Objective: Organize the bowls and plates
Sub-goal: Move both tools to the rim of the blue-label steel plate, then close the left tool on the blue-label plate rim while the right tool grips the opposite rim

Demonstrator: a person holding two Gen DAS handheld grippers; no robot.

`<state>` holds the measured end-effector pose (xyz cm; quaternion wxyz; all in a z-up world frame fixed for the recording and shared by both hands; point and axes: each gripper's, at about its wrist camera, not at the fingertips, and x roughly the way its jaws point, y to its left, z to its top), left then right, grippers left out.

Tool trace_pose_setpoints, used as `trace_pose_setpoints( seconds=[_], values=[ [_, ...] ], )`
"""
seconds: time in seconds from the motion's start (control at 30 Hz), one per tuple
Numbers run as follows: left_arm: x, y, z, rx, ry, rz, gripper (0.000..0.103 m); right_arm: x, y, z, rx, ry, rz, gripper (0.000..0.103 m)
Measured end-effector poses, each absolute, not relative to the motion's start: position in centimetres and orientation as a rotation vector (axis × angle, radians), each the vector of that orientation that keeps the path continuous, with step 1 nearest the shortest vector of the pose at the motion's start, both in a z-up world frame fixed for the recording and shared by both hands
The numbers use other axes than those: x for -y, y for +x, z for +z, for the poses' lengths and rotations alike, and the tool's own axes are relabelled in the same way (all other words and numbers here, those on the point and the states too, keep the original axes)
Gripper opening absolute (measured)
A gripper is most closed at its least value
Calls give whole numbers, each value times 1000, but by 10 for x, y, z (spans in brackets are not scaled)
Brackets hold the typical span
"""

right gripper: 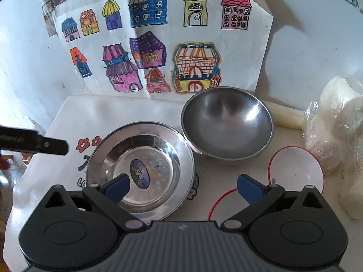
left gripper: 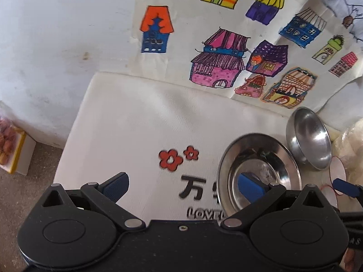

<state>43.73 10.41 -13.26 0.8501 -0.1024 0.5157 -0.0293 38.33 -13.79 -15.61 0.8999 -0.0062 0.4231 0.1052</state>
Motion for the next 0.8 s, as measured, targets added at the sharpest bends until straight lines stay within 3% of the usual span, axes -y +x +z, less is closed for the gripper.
trace_pose_setpoints(
  seconds=[0.17, 0.5, 0.67, 0.8],
  values=[
    [-93, 458, -148, -1159, -223, -110, 102, 136, 392, -161, -875, 36, 194, 102],
    [-75, 449, -165, -1196, -226, -152, 91, 123, 409, -177, -956, 24, 202, 79],
    [-71, 445, -165, -1202, -244, -170, 77, 124, 414, -183, -981, 62, 206, 71],
    [-68, 445, -165, -1203, -258, -188, 47, 124, 418, -187, -990, 77, 199, 49]
  ],
)
